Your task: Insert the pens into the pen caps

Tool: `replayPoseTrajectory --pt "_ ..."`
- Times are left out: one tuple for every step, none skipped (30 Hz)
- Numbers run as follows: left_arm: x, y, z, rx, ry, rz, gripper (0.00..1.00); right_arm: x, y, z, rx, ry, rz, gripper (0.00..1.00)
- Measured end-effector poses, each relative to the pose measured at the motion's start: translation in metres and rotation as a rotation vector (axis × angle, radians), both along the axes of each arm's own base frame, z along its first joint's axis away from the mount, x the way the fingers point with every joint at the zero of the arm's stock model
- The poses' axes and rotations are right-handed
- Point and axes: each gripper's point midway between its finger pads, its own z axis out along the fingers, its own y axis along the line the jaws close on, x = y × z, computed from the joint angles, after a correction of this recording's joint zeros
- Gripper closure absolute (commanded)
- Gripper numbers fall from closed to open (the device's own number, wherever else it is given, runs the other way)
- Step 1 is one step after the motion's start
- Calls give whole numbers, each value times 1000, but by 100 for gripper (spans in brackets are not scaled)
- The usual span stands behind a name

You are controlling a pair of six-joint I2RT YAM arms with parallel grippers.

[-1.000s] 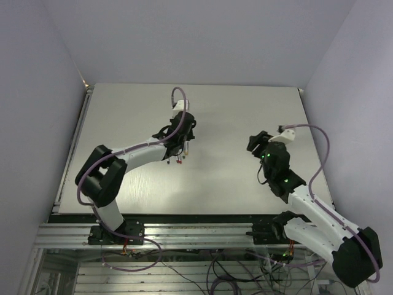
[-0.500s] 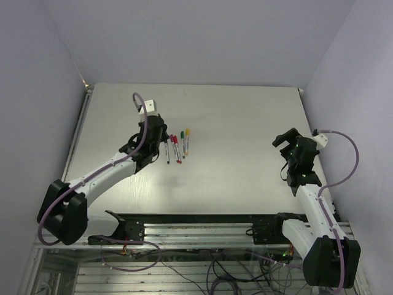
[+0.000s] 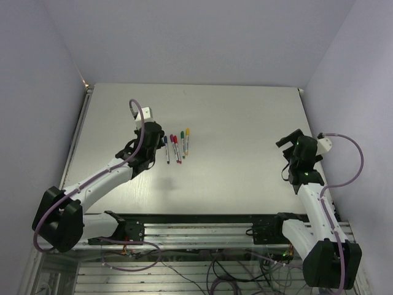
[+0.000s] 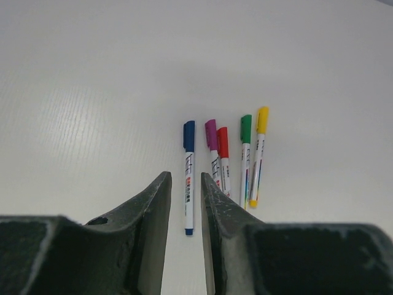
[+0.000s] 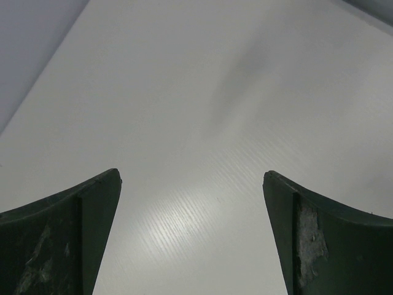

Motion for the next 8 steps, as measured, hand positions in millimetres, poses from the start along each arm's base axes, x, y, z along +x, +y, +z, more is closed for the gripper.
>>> replayPoseTrajectory --pt "-1 1 0 -1 1 2 64 -1 -1 3 6 -13 -11 0" --pt "-2 1 1 -3 -1 2 64 -2 -2 6 13 -28 -24 0" --pt "-3 2 2 -7 -4 3 64 -2 -3 9 20 -40 -38 0" --pt "-3 2 4 -11 -7 4 64 -3 -4 10 28 -45 -52 0" --pt "-3 2 5 -15 -10 5 64 -4 -5 10 33 -42 -63 0" --pt "-3 2 6 -17 -12 5 64 -5 -6 9 39 -34 -77 0" --pt "-3 2 6 -18 -12 5 64 -5 -7 7 44 -19 -91 0" --pt "-3 2 6 -19 -11 6 64 -5 -9 6 47 -6 -103 0"
